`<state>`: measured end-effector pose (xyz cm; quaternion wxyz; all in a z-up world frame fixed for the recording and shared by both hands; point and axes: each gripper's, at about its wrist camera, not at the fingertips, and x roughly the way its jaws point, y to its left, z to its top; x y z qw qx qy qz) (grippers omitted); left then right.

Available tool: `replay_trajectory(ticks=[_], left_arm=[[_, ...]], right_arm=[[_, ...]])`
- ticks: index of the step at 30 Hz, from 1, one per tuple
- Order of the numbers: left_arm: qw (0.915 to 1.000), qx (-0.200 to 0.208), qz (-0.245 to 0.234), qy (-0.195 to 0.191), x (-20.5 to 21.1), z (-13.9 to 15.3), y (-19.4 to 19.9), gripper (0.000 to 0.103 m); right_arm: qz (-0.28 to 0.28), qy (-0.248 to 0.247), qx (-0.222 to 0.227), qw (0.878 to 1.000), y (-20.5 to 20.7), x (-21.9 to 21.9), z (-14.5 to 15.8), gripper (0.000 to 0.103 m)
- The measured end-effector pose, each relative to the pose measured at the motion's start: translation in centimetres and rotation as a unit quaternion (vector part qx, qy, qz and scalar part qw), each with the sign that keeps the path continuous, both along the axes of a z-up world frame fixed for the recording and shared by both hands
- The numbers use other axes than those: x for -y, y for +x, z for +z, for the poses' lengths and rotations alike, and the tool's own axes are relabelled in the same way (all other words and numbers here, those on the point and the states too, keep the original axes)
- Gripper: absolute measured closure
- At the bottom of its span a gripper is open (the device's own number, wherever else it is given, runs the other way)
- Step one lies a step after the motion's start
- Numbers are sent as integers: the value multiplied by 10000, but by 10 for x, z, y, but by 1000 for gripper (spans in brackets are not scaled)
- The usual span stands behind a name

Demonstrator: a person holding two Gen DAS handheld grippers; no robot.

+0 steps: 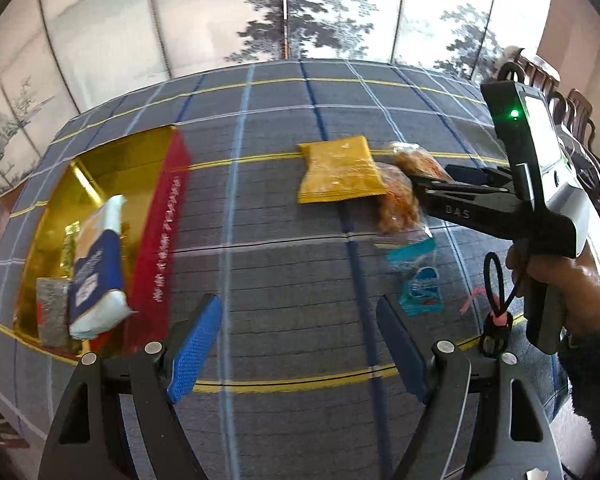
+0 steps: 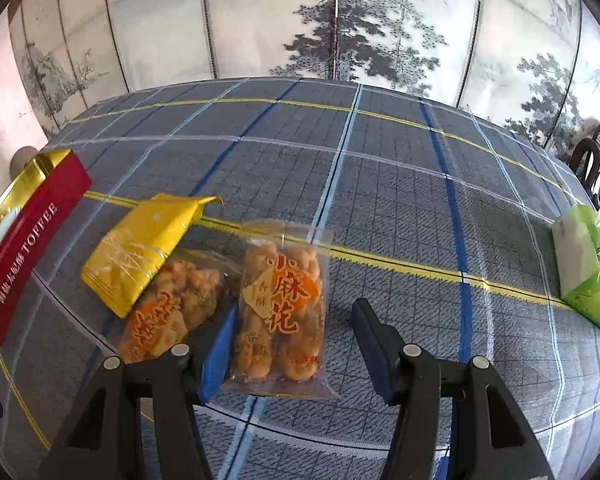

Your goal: Organize snacks

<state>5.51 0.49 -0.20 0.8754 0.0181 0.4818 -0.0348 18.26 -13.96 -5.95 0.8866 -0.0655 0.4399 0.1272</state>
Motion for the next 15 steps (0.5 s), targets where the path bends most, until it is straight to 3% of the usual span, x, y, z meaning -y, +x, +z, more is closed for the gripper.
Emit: replay_trajectory(ticks=[4,15], left_arm=[[9999,-47,-95,-39,11,-4,4,26],[9990,-214,-300,-258,43,-18,10,26]], right_arm=[[28,30,74,10000,-5,5,0,63],[-389,153,87,9991,-24,50,0,64]])
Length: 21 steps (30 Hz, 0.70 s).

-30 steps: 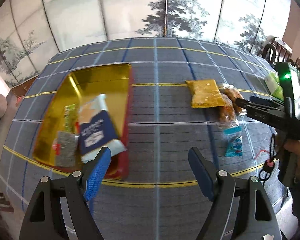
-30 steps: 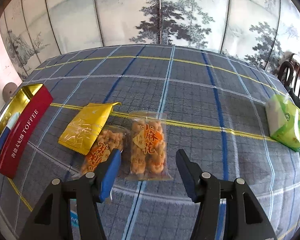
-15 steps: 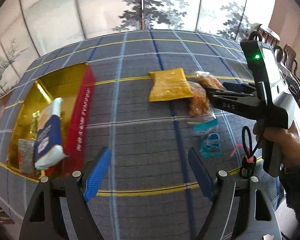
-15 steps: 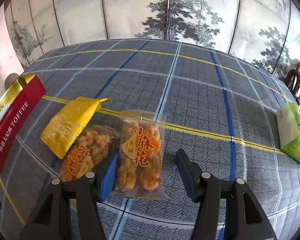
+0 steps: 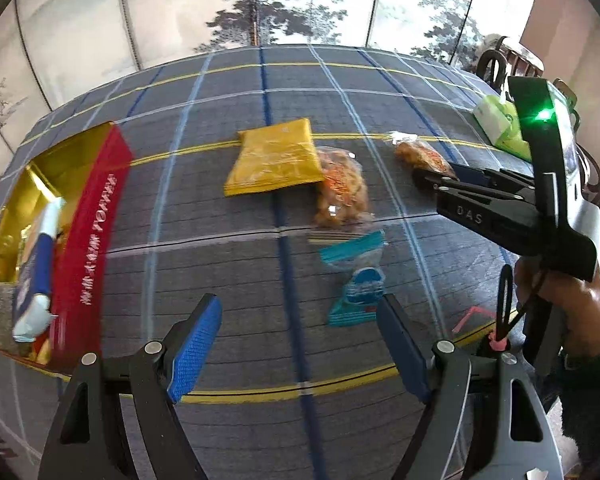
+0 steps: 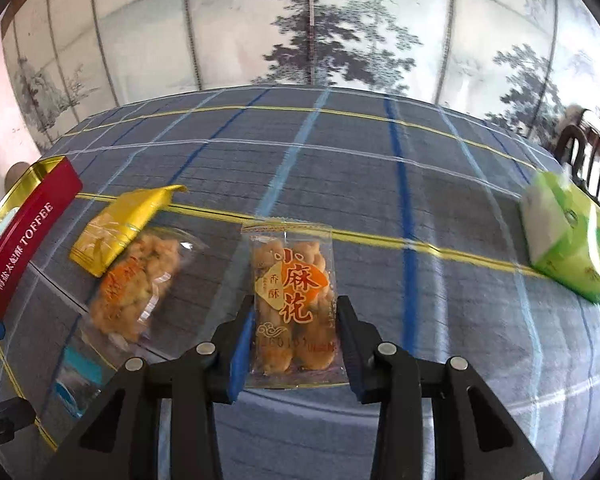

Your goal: Organize snacks

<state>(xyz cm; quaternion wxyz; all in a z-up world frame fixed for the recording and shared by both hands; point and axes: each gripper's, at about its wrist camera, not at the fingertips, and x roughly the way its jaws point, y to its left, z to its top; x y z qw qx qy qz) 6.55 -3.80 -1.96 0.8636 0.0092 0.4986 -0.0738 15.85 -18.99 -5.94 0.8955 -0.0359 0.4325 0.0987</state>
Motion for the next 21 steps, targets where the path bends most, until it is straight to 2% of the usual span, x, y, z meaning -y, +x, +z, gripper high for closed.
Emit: replay_trajectory(ticks=[6,10,15,21], left_arm=[[9999,-134,-49,-52,15,-8,5,29],[9996,-257,32,-119,20,-15,14,36],[9992,-352,179,-90,23,-22,22,46],[9990,-355,231,-154,26,-23,27,50]], right_arm=[[-206,-70,0,9998,-8,24,-1,64],[-270,14,-11,9996,-12,33,0,64],[-268,-40,-13,9996,-11,31,0,64],[-262,-24,-14,9997,-11,30,0,63]])
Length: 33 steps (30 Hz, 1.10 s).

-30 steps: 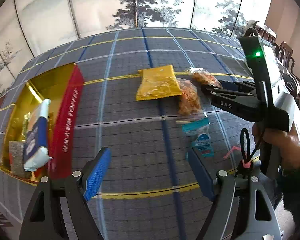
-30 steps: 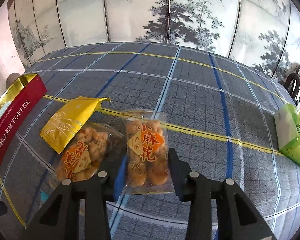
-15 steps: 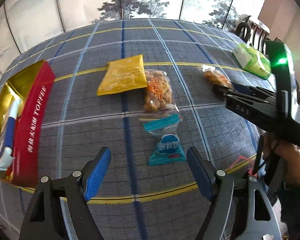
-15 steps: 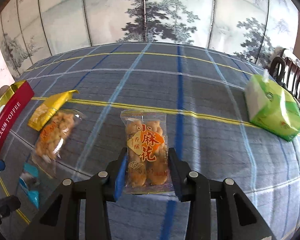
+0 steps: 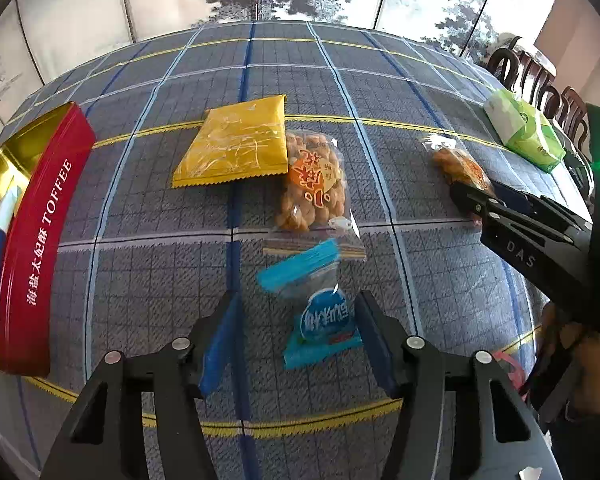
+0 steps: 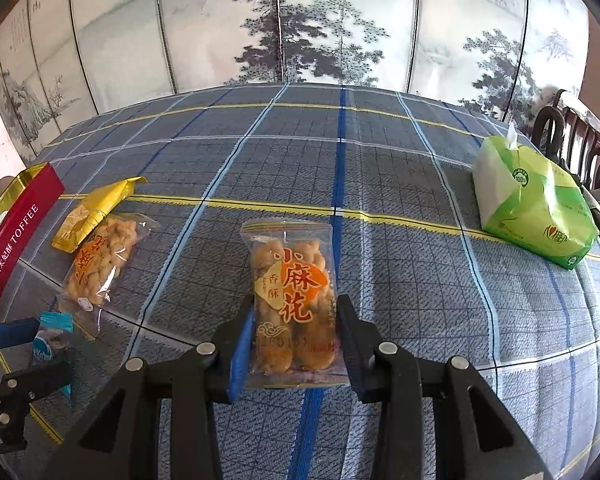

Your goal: Organize snacks

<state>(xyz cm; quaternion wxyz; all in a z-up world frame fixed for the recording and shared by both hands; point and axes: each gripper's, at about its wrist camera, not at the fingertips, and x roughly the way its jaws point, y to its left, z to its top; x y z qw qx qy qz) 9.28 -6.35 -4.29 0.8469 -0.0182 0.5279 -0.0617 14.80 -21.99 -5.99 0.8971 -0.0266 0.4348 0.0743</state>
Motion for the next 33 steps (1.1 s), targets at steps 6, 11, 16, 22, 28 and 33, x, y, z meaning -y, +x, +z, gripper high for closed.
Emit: replay_trajectory(ticks=[6,11,16,22,28,33], left_arm=[[10000,5,6,-92,-4,-1,2,56],[9999,48,-8,-127,-7,-1,0,61],[9998,60,-8,-165,-10,0,-1,67],[9999,100,-40,-115,-13,3,-6,68],[9998,155,-4,-102,-22,10,-11,68],[9995,313,-1,-23,-30,22,-17,68]], right_arm=[[1,4,0,10000,0,0,0,63],[0,3,0,10000,0,0,0,63],[-1,-28,0,10000,0,-1,0,63],[-4,-89,7,10000,-1,-2,0,63],[-6,-115,12,9999,-1,-2,0,63],[-8,-122,12,9999,-1,-2,0,63]])
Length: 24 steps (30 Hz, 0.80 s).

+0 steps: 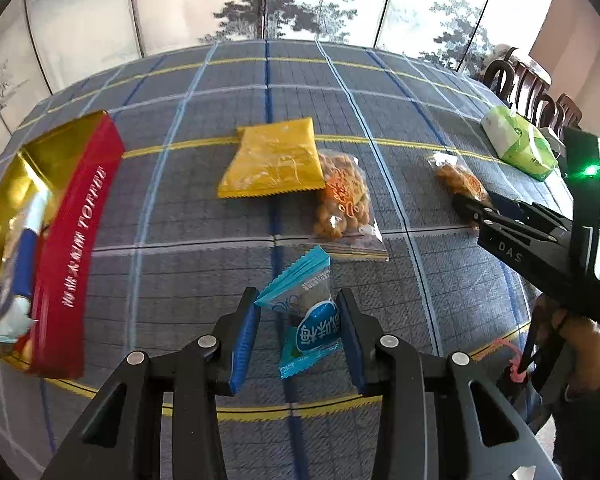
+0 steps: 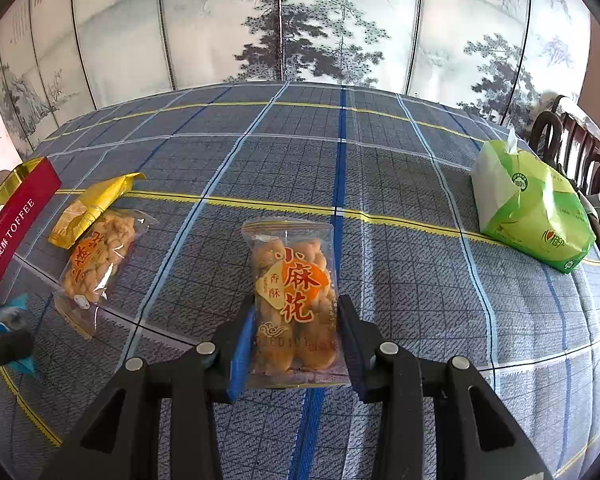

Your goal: Organize snacks

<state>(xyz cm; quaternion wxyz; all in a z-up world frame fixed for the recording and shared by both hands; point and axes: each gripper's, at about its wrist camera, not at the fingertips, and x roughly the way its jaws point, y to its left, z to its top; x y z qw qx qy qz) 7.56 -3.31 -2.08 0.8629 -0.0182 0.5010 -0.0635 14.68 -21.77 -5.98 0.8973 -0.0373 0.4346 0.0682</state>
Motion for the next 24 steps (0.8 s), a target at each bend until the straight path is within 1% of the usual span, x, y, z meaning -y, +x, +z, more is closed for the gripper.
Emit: replay_trajectory(ticks=[3,7,15,20,24], left_arm=[[10000,85,29,19,-8,10,-3,68],[9994,303,169,92,-25,26,-8,68],[9951,569,785,193,-87,56,-10,68],[9897,642,1219,387,-128,63,-11,68],[9860,620,1453,526,-156,62,-11,68]], right_arm=[[0,0,0,10000,0,0,0,63],[-1,-6,1,10000,0,0,0,63],[-9,-1,1,10000,0,1,0,63],[-10,-11,2,10000,0,0,0,63],[-25,-13,3,10000,0,2,1,63]])
